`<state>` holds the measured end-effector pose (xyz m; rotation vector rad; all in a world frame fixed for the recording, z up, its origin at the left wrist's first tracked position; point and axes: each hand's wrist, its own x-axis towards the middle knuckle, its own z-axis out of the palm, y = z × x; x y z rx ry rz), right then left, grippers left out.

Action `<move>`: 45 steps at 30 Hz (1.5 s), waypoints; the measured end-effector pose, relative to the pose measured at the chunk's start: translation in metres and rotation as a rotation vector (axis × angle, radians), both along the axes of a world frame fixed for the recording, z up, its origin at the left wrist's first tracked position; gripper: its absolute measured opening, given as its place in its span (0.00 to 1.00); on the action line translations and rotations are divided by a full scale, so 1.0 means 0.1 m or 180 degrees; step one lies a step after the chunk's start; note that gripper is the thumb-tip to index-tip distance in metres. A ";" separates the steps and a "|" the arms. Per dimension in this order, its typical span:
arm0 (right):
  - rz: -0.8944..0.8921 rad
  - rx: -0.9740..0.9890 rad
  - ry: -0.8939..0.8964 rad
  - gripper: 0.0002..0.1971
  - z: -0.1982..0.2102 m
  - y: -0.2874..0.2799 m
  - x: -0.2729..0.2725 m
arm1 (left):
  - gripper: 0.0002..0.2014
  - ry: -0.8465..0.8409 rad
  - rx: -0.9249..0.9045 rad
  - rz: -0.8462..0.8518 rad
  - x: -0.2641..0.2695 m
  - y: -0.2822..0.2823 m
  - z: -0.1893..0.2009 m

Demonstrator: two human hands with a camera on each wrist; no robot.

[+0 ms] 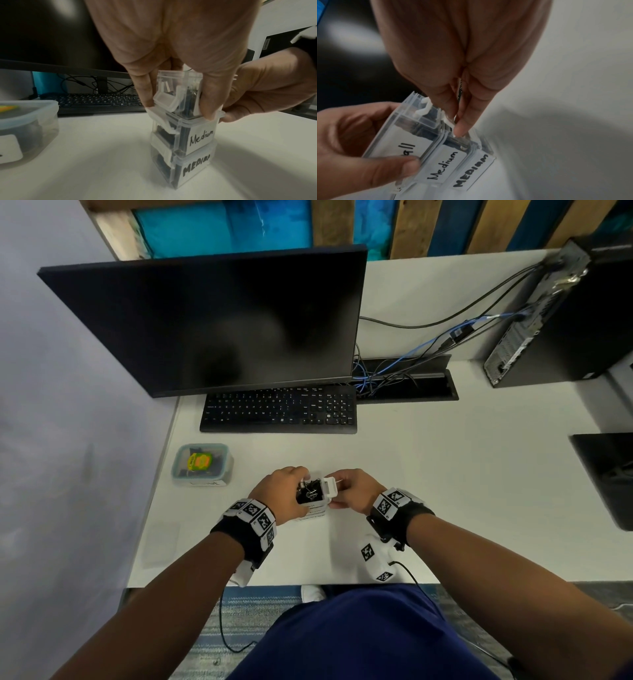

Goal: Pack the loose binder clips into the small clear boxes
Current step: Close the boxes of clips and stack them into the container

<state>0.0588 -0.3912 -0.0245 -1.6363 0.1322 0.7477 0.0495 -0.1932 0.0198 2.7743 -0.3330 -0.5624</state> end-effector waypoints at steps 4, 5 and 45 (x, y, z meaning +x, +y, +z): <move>-0.0258 0.0253 0.0161 0.13 0.00 0.00 -0.03 | 0.30 0.0072 -0.0082 0.0024 0.00 0.01 0.00; -0.0280 0.0278 0.0181 0.13 0.01 0.00 -0.03 | 0.30 0.0109 -0.0109 0.0038 0.00 0.02 -0.01; -0.0606 -0.0538 0.0512 0.11 0.19 0.23 -0.02 | 0.29 0.0097 0.0061 0.0108 0.00 -0.02 0.02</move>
